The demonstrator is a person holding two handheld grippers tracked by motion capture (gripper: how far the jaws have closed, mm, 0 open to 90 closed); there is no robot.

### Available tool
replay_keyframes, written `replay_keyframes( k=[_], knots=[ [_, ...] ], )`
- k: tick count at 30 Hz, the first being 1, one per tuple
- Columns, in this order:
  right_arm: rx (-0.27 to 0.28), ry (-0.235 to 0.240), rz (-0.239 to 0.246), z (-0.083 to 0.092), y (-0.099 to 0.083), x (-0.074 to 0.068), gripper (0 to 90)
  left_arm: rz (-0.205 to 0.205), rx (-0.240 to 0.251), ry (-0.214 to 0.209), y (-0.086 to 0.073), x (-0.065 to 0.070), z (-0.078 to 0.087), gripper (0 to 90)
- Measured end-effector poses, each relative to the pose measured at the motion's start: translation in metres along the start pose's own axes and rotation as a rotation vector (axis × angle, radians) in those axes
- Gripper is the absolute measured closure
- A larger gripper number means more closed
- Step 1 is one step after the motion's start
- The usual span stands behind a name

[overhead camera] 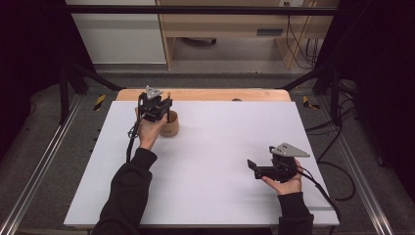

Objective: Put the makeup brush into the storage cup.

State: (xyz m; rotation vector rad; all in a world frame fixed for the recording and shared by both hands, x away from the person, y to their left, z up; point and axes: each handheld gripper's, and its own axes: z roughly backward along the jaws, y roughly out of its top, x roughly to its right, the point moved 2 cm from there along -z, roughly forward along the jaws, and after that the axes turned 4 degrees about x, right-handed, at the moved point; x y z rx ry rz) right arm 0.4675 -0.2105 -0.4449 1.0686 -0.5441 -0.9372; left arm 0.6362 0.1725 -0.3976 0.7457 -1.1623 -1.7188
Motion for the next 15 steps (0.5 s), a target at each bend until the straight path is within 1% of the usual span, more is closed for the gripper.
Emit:
replay_keyframes(
  k=[3, 4, 7, 11, 12, 15],
  knots=[
    [0.0, 0.0, 0.0, 0.0001, 0.0001, 0.0, 3.6, 0.001, -0.003, 0.001, -0.0013, 0.0001, -0.0006, 83.4],
    [0.001, 0.0, 0.0, 0.0001, 0.0001, 0.0, 3.6, -0.004, -0.012, -0.001, -0.0027, -0.0003, -0.001, 83.4],
    [0.0, 0.001, 0.0, 0.0, 0.0, -0.0002, 3.7, 0.001, -0.022, 0.0, -0.0053, 0.0, -0.0026, 83.3],
    [0.001, 0.001, 0.0, 0.0, 0.0, -0.0002, 3.7, -0.002, -0.03, 0.0, -0.0073, 0.0004, -0.0042, 83.3],
    [0.001, 0.0, 0.001, -0.0001, 0.0, -0.0001, 3.6, -0.011, -0.044, 0.001, -0.0085, 0.0002, -0.005, 83.3],
    [0.001, 0.001, 0.002, -0.0001, 0.0, -0.0002, 3.7, -0.002, -0.04, 0.005, -0.0092, 0.0008, -0.0062, 83.2]
  ],
)
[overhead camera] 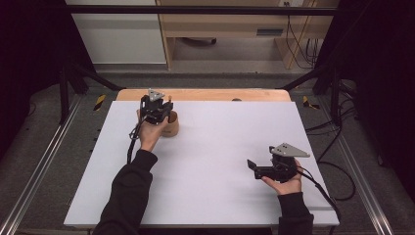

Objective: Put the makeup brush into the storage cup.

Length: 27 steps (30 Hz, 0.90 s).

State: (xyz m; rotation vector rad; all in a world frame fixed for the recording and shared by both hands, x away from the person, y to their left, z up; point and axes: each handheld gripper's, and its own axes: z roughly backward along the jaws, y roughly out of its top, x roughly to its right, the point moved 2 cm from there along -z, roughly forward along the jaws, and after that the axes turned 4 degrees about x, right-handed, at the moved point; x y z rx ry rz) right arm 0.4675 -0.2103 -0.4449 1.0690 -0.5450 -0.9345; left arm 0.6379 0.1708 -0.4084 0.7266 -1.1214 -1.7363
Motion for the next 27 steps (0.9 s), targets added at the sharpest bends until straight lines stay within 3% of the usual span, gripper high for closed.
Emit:
replay_keyframes(
  k=[10, 16, 27],
  knots=[
    [0.0, 0.002, -0.007, 0.0, 0.0, -0.001, 3.6, 0.002, -0.009, 0.007, 0.0, -0.003, 0.002, 82.4],
    [0.004, 0.001, -0.006, 0.001, 0.001, 0.0, 3.6, 0.005, -0.005, 0.006, -0.002, -0.004, 0.006, 76.5],
    [0.012, -0.008, -0.01, 0.004, 0.002, 0.002, 3.4, 0.006, 0.026, -0.043, -0.004, -0.001, 0.035, 64.9]
  ],
)
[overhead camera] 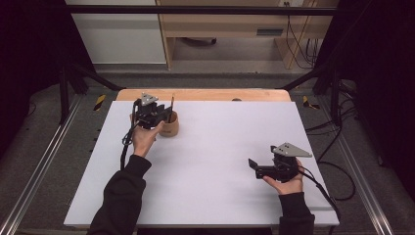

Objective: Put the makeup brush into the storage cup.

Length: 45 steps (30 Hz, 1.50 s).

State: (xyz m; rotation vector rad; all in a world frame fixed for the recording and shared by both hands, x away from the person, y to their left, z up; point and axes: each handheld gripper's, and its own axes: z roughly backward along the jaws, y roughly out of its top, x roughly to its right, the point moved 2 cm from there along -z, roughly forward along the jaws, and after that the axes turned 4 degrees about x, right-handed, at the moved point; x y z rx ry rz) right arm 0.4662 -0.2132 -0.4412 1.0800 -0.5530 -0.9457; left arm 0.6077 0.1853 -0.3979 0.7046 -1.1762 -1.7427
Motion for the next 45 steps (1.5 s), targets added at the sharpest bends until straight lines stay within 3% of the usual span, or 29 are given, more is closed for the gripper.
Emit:
replay_keyframes(
  k=[8, 22, 34, 45],
  knots=[
    [0.001, 0.001, 0.001, 0.0, 0.0, 0.0, 3.3, -0.017, 0.019, -0.036, -0.006, 0.009, 0.022, 53.9],
    [-0.002, -0.001, 0.004, 0.001, 0.0, 0.0, 2.9, -0.056, 0.018, -0.093, -0.031, 0.031, 0.062, 32.5],
    [-0.004, -0.002, 0.004, 0.001, 0.0, -0.001, 2.7, -0.074, 0.026, -0.094, -0.048, 0.035, 0.091, 20.6],
    [-0.007, 0.001, 0.011, 0.002, -0.001, -0.001, 2.5, -0.052, 0.033, -0.109, -0.073, 0.034, 0.113, 14.5]
  ],
)
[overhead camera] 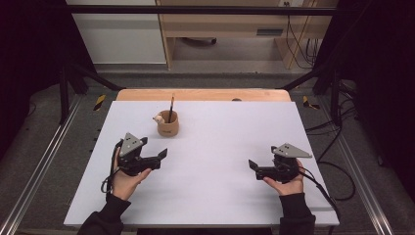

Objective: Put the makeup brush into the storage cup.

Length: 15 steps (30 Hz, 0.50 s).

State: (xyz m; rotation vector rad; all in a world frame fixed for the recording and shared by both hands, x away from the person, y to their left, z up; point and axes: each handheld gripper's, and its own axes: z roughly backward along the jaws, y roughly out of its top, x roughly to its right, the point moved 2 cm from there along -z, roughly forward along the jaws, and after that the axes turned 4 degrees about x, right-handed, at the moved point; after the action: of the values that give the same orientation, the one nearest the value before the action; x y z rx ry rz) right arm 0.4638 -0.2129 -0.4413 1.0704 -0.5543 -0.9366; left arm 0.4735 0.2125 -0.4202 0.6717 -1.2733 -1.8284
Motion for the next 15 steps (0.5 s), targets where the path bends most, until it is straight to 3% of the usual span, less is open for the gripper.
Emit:
replay_keyframes(
  k=[5, 15],
  knots=[
    [-0.004, 0.003, 0.003, 0.0, -0.001, -0.001, 2.5, 0.026, 0.016, -0.018, -0.011, -0.003, 0.011, 13.5],
    [-0.015, 0.006, 0.006, 0.001, -0.005, -0.002, 2.2, 0.017, -0.02, -0.026, -0.028, -0.007, 0.019, 10.7]
  ],
)
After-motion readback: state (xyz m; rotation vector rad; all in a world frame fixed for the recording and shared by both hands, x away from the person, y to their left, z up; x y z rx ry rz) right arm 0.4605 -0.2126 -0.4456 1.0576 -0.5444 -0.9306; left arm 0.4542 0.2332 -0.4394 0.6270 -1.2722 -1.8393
